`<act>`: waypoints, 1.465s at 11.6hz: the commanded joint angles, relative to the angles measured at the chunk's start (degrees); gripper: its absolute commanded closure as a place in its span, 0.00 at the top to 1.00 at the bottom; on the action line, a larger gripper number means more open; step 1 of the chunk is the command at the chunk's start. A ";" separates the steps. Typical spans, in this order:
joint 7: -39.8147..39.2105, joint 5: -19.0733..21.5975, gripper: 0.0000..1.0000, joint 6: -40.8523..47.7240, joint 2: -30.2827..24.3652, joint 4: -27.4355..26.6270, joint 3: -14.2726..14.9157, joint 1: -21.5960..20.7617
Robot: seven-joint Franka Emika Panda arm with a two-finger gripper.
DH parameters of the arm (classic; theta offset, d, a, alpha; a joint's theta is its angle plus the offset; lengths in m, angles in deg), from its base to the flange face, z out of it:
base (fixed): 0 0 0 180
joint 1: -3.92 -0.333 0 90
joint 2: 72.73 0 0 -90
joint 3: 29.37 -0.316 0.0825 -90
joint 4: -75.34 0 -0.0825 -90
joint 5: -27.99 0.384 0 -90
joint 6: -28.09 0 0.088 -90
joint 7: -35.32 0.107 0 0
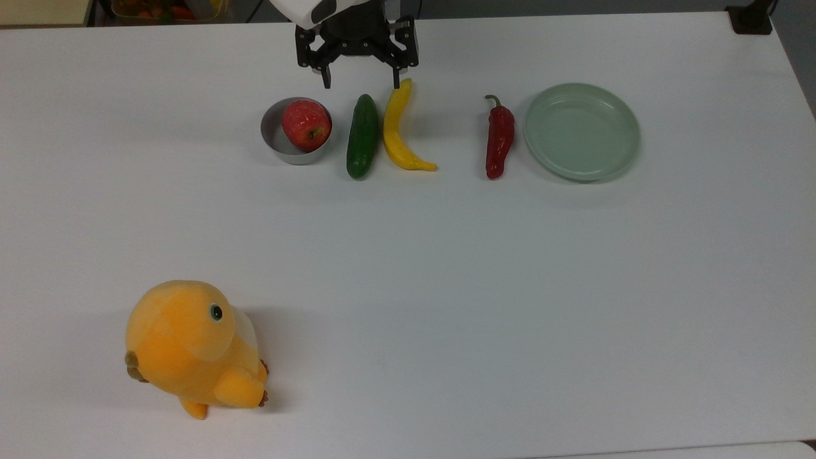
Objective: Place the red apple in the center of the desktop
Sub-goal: 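Move the open gripper down over the red apple in the grey bowl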
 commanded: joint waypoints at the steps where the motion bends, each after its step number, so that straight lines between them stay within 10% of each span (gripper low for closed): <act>1: -0.37 -0.45 1.00 1.79 -1.13 -0.39 0.19 -0.15; 9: -0.89 -0.45 1.00 1.88 -1.83 -0.65 0.54 0.98; 17: -12.72 -5.19 1.00 1.79 -1.39 -5.47 8.18 2.14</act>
